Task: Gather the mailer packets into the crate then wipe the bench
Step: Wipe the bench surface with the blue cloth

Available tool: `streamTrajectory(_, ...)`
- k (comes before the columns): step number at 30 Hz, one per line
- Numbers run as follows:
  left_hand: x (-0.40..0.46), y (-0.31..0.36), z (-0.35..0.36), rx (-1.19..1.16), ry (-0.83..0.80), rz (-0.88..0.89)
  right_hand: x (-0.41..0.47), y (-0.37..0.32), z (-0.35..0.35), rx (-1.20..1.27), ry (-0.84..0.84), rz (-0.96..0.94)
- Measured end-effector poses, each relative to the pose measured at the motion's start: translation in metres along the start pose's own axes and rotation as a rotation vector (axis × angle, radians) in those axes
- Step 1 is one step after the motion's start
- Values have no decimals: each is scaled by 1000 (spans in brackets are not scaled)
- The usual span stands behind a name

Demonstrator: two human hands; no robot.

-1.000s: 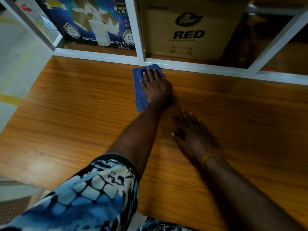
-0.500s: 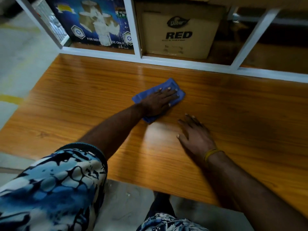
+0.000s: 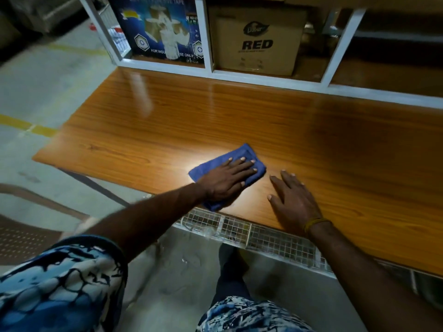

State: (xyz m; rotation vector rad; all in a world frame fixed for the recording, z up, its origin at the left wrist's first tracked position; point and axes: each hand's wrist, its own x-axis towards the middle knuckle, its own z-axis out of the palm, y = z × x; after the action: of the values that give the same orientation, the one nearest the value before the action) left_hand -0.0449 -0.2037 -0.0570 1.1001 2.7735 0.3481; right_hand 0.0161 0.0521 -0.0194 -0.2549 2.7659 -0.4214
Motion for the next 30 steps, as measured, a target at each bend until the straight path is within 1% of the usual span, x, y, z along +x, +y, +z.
streamTrajectory(4,-9,48,18,1,85,-250,-18,7,3,-9,6,10)
streamTrajectory(9,9,109,34,-35,219,-685,-25,14,6,-8,35,17)
streamTrajectory(12,30,125,36,-69,289,-864,-21,14,8,4,50,31)
streamTrajectory(15,54,125,36,-105,358,-1011,-14,15,8,9,73,32)
streamTrajectory(19,93,105,29,-134,430,-1122,1,21,2,25,77,34)
streamTrajectory(23,135,65,18,-146,450,-1193,20,28,-9,24,72,38)
streamTrajectory(25,155,47,13,-151,468,-1208,34,31,-14,11,68,44)
streamTrajectory(30,206,4,5,-115,485,-1174,74,41,-26,0,55,81)
